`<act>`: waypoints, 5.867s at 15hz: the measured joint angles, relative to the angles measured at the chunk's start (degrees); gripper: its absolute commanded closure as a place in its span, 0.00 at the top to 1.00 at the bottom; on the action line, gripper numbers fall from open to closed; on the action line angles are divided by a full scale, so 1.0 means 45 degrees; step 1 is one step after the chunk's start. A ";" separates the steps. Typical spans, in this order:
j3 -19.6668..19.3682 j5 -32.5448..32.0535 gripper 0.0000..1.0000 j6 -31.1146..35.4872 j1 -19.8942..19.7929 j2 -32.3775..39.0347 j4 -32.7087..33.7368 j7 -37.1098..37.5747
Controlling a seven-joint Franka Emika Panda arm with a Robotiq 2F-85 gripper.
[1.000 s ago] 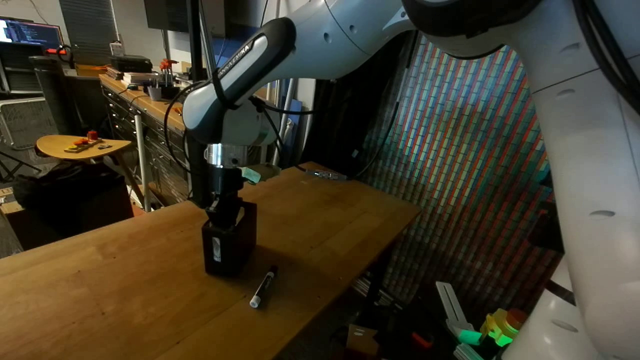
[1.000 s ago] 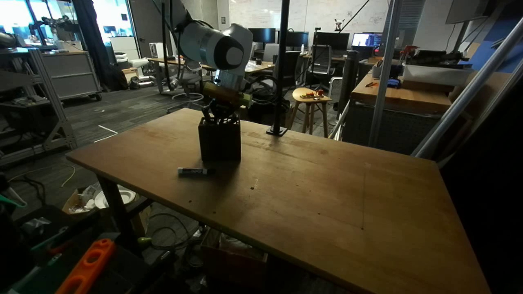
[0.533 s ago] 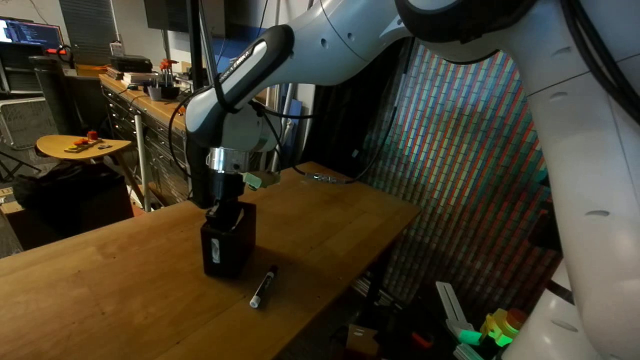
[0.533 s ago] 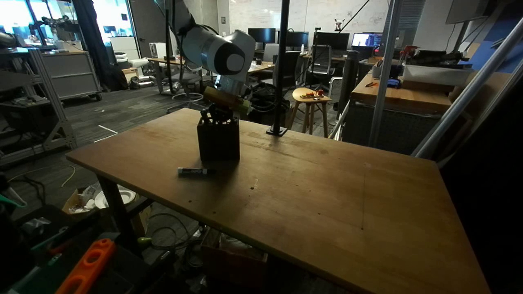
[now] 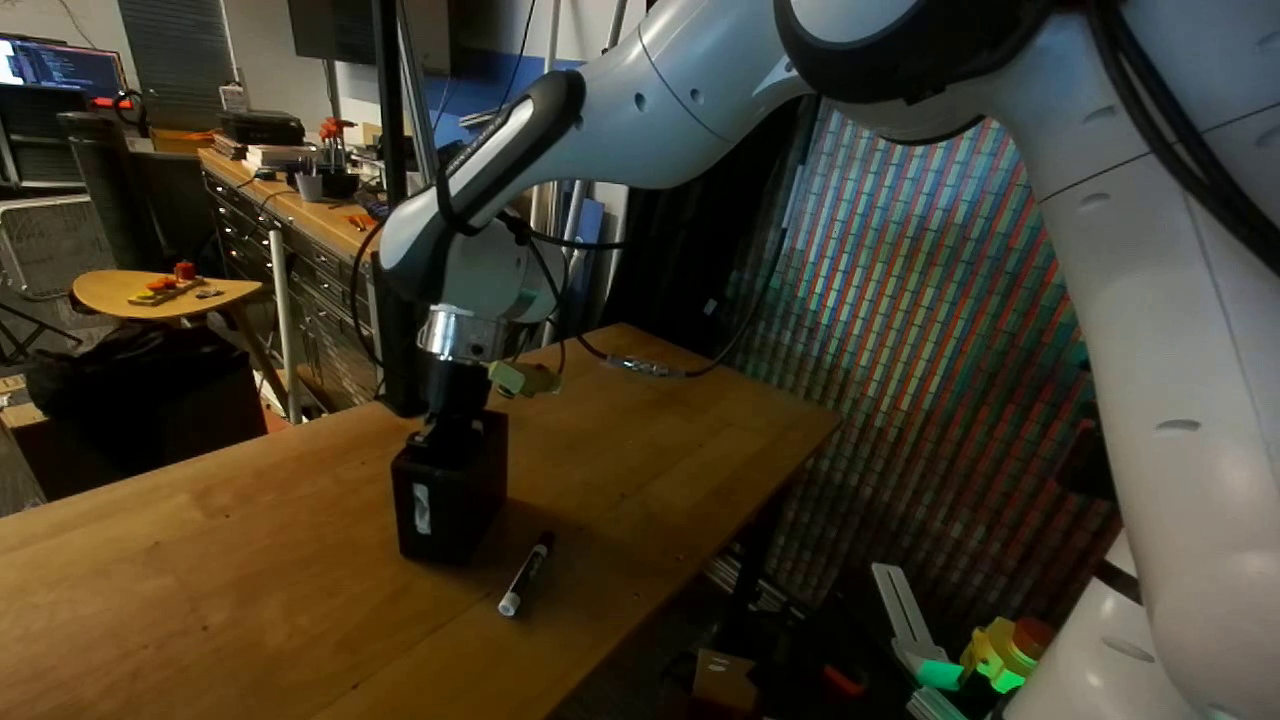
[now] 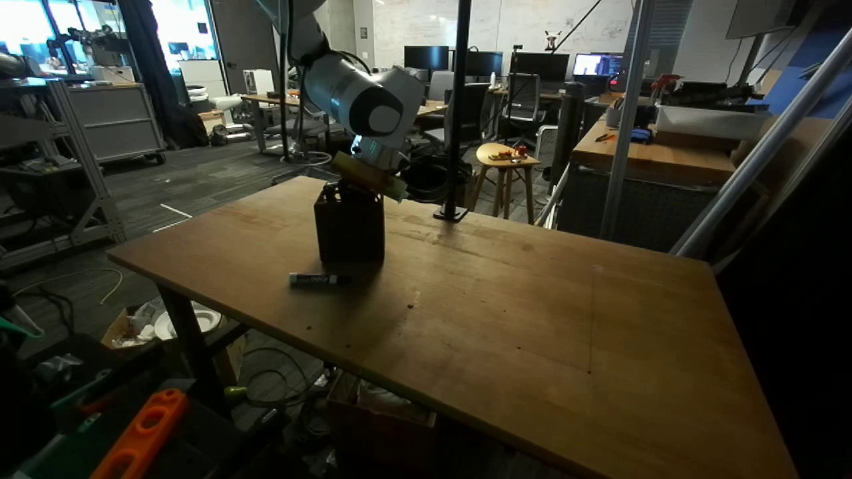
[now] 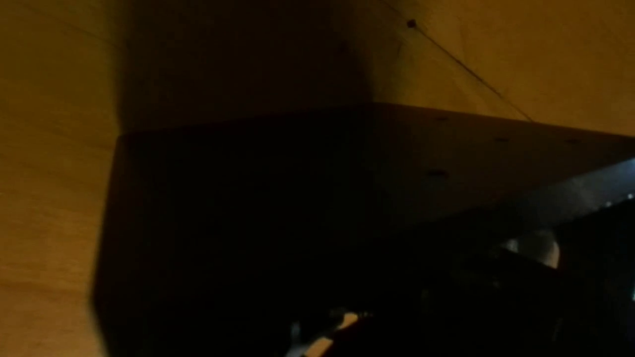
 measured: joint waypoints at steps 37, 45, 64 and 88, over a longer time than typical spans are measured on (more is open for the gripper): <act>-0.0289 -0.3258 0.07 -0.3263 0.2441 -0.5390 -0.0642 0.4293; -0.0284 -0.3449 0.07 -0.3238 0.2969 -0.4562 0.0181 0.4444; -0.0484 -0.3627 0.08 -0.1531 0.2864 -0.2230 0.0791 0.4350; -0.0429 -0.3211 0.08 0.0028 0.2816 -0.2694 -0.0740 0.4363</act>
